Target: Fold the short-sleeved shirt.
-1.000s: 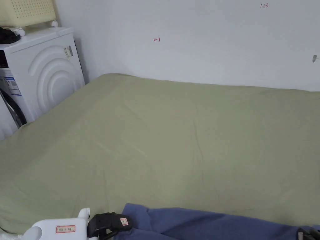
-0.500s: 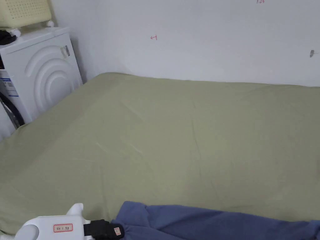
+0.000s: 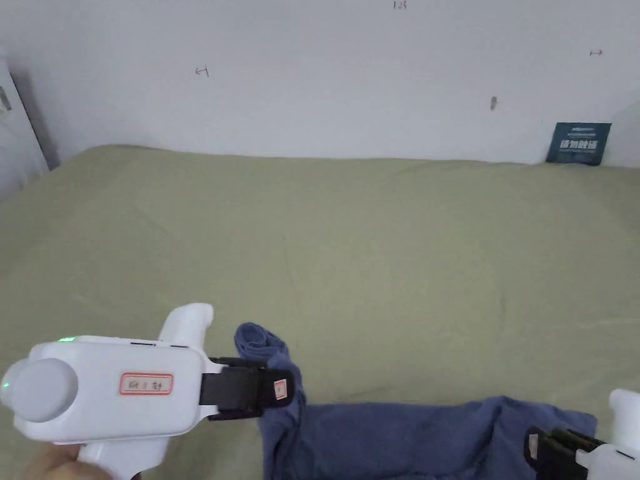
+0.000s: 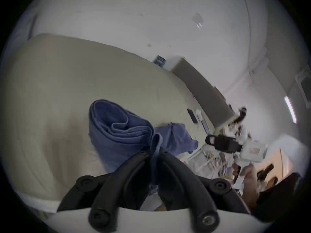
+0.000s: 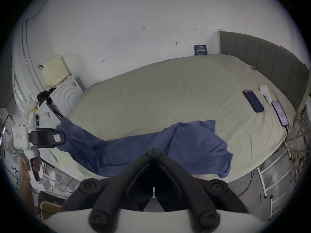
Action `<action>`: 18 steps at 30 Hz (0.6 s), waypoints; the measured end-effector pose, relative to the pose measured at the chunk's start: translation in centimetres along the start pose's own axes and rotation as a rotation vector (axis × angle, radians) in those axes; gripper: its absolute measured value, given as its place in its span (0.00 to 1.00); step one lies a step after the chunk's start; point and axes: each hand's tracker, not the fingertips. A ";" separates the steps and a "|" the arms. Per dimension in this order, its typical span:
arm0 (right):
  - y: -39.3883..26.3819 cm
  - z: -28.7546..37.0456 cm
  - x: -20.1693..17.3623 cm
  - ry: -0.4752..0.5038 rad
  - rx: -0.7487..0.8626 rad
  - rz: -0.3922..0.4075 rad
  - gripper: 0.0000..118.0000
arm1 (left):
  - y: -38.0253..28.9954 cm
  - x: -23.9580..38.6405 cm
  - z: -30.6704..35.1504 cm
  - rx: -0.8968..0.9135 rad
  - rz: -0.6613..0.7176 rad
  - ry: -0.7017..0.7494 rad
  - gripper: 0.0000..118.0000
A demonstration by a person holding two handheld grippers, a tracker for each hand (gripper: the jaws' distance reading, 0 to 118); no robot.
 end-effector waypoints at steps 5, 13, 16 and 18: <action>-0.1 0.7 1.6 -0.023 0.015 -0.024 0.01 | 0.3 2.9 -8.4 -0.139 -0.064 -0.019 0.05; -0.9 0.5 3.8 -0.072 -0.006 -0.073 0.02 | -0.8 3.2 -11.1 -0.335 -0.049 -0.010 0.10; -1.0 0.3 4.0 -0.075 -0.011 -0.084 0.02 | -1.5 2.5 -13.3 -0.357 -0.008 0.017 0.40; -1.0 0.3 4.1 -0.067 -0.004 -0.083 0.02 | -2.4 0.6 -15.5 -0.327 0.010 0.032 0.69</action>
